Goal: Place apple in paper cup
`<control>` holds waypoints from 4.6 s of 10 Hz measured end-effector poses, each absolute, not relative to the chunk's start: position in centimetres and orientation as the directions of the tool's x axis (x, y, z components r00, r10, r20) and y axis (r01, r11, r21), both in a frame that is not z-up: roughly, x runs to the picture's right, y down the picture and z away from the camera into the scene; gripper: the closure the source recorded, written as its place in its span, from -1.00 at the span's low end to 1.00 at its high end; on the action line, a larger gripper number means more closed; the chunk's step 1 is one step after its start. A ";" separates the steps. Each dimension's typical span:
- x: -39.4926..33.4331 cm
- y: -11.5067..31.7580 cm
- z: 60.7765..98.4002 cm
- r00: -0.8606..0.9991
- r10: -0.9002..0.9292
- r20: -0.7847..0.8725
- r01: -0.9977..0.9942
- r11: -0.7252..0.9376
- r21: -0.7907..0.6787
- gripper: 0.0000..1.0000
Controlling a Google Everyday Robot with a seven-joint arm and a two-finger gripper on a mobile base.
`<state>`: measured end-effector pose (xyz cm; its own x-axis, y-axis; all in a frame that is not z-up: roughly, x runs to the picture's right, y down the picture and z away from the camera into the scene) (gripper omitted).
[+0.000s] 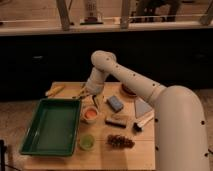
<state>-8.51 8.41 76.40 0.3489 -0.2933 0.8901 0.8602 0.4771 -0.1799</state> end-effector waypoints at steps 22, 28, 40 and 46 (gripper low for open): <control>-7.9 7.8 76.2 0.340 -0.328 0.881 0.859 0.490 -0.149 -0.60; -7.9 7.8 76.2 0.340 -0.328 0.881 0.859 0.490 -0.149 -0.60; -7.9 7.9 76.2 0.339 -0.328 0.882 0.859 0.489 -0.149 -0.60; -7.9 7.9 76.2 0.339 -0.328 0.882 0.859 0.489 -0.149 -0.60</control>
<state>-7.91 7.86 76.18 0.3395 -0.3278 0.8816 0.8592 0.4895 -0.1488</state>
